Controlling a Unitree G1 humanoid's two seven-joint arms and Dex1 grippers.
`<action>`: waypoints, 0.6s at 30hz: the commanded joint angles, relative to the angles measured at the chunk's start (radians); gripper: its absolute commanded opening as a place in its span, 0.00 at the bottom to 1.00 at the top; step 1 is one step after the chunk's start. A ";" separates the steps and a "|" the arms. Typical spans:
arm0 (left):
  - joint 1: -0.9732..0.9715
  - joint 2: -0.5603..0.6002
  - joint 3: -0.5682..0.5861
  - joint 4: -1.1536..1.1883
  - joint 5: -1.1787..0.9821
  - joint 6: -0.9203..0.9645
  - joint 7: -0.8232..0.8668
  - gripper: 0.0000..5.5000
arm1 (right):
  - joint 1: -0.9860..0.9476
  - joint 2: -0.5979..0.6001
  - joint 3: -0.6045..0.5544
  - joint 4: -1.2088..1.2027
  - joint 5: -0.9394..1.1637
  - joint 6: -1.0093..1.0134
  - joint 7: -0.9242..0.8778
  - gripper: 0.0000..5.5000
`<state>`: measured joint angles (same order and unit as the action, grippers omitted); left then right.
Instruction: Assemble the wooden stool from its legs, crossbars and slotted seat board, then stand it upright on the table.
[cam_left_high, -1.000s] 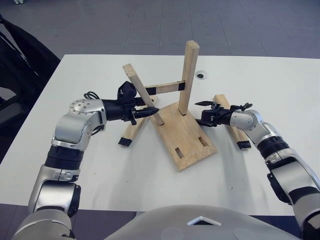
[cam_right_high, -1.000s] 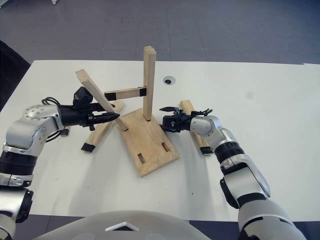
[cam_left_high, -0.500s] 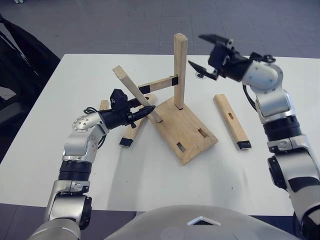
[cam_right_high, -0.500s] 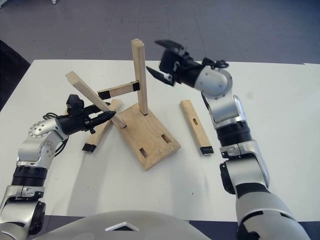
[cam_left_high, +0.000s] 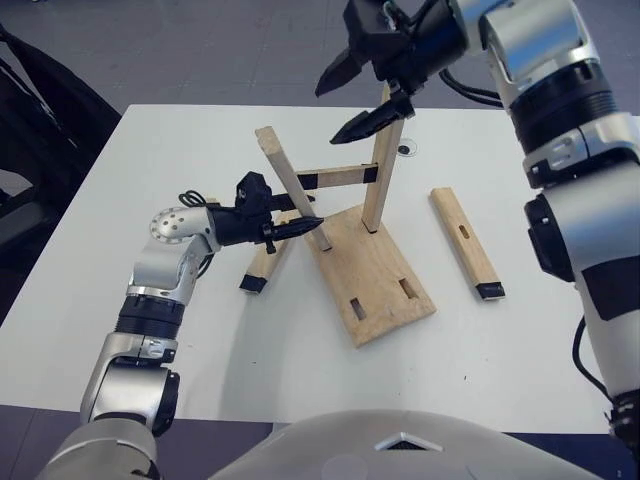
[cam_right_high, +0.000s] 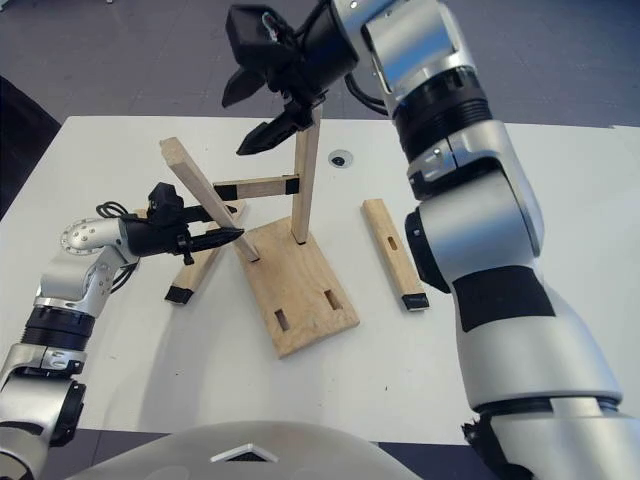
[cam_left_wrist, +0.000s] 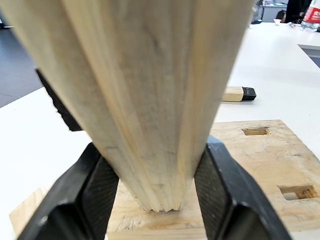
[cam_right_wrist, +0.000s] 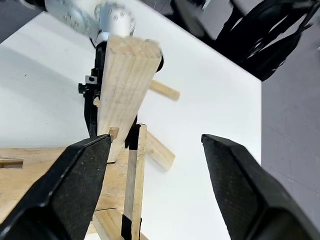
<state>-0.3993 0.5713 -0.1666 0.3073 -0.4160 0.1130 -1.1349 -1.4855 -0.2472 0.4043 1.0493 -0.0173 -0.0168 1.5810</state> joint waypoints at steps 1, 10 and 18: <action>0.013 -0.018 -0.052 0.067 0.117 -0.004 0.028 0.37 | -0.068 0.069 0.021 0.138 -0.081 -0.037 -0.016 0.60; 0.144 -0.108 -0.042 0.000 0.092 -0.081 0.092 0.37 | -0.029 0.163 0.003 0.257 -0.174 0.013 -0.075 0.60; 0.123 -0.104 -0.058 0.023 0.107 -0.104 0.069 0.37 | -0.045 0.155 0.004 0.289 -0.257 0.016 -0.061 0.32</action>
<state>-0.3205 0.4604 -0.1580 0.2914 -0.4097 -0.0140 -1.0392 -1.5172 -0.0886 0.4147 1.3284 -0.2560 -0.0127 1.5245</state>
